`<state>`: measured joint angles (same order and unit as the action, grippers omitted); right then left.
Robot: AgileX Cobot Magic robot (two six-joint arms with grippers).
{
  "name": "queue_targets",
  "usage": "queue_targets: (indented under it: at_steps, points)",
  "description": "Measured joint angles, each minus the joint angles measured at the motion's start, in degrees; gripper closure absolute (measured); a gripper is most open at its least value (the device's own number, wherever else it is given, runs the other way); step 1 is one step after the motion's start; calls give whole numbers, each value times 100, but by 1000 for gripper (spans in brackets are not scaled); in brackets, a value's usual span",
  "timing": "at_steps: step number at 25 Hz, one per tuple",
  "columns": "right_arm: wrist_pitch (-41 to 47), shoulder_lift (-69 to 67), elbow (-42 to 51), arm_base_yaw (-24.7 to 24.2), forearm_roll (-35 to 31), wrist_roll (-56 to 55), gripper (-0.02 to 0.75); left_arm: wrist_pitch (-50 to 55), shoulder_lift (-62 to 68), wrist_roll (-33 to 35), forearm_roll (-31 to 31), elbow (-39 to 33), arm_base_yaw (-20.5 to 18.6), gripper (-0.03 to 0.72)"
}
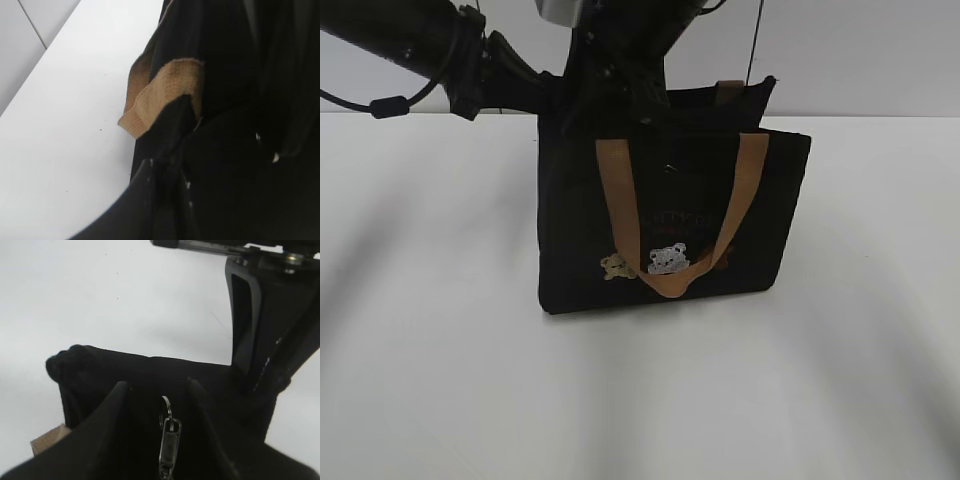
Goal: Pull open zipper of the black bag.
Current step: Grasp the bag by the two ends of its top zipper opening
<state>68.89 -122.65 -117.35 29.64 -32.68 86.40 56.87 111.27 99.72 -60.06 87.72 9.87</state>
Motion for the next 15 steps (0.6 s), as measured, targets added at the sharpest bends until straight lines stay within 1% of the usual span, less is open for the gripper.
queue_targets:
  at_steps: [6,11,15]
  points:
    - [-210,-55,0,0,104,19,467,76,-59,0,30,0,0,636]
    - [-212,-118,0,11,114,19,467,73,-65,0,61,0,0,636]
    - [-86,-118,0,17,429,-93,468,77,-65,0,66,0,0,636]
